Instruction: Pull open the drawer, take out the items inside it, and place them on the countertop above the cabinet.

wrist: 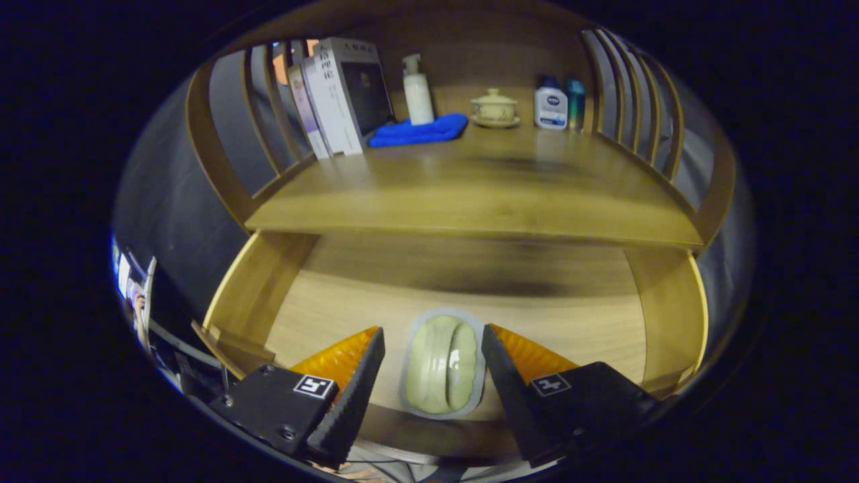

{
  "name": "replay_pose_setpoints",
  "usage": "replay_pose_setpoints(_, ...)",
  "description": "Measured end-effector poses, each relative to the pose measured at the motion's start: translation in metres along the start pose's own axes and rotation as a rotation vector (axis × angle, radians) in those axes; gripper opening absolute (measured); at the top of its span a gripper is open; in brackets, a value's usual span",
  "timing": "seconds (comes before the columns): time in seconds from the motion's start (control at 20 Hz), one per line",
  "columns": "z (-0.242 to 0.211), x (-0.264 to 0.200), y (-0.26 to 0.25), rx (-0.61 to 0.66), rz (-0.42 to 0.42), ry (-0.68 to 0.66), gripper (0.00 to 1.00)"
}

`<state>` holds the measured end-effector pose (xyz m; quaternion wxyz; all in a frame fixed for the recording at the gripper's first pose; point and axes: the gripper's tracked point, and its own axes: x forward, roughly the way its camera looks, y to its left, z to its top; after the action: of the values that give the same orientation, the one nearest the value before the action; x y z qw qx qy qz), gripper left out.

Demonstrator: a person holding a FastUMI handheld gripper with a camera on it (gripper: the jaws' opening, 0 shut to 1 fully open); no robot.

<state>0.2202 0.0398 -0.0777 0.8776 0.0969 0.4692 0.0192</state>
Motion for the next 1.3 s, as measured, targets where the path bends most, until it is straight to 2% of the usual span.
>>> replay_pose_setpoints(0.05,-0.003,0.005,0.0,0.0,-0.007,0.027,0.87)
replay_pose_setpoints(0.4,-0.012,0.013,0.003,-0.061,-0.047,0.092,0.72)
replay_pose_setpoints(0.5,-0.014,0.016,0.003,-0.071,-0.058,0.107,0.62)
replay_pose_setpoints(0.65,-0.011,0.011,-0.006,-0.093,-0.092,0.1,0.25)
replay_pose_setpoints(0.7,-0.011,0.017,-0.006,-0.091,-0.089,0.101,0.21)
replay_pose_setpoints(1.0,0.004,0.002,-0.001,-0.131,-0.077,0.057,0.15)
replay_pose_setpoints(1.3,0.03,-0.031,0.005,-0.168,-0.075,0.001,0.15)
